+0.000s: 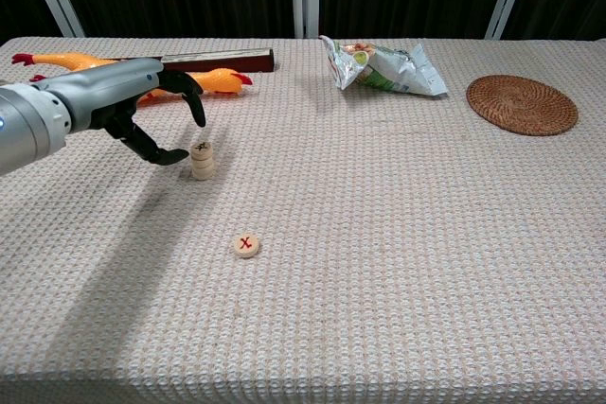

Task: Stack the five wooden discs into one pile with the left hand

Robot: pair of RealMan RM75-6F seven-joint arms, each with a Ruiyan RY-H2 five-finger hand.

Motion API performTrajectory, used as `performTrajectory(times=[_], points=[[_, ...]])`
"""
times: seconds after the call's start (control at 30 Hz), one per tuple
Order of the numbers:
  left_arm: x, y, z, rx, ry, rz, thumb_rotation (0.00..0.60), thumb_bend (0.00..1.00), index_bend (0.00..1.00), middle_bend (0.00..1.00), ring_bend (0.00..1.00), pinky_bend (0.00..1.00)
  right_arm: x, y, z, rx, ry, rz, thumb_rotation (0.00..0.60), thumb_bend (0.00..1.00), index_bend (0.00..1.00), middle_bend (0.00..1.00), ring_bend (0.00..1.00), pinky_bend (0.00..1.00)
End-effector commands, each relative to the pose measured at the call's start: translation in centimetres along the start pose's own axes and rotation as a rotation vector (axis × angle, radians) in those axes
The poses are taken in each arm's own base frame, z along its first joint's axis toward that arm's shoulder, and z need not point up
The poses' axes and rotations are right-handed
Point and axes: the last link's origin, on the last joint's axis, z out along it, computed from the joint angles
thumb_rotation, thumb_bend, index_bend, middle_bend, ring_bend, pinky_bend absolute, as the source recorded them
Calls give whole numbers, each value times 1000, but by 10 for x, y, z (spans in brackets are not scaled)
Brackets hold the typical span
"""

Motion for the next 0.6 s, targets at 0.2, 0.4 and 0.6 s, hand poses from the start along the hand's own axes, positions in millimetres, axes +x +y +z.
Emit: performTrajectory(times=[0.2, 0.4, 0.6], points=[[-1, 0, 4, -22, -26, 2, 600, 372, 314, 43, 0, 0, 0, 1, 0, -2, -2, 0, 600, 280, 0, 0, 0, 0], [-5, -1, 6, -17, -42, 7, 600, 389, 311, 40, 0, 0, -1, 1, 1, -4, -6, -2, 600, 281, 0, 0, 0, 0], [-8, -4, 6, -6, -65, 3, 600, 408, 327, 32, 0, 0, -1, 1, 2, -6, -6, 1, 600, 281, 0, 0, 0, 0]])
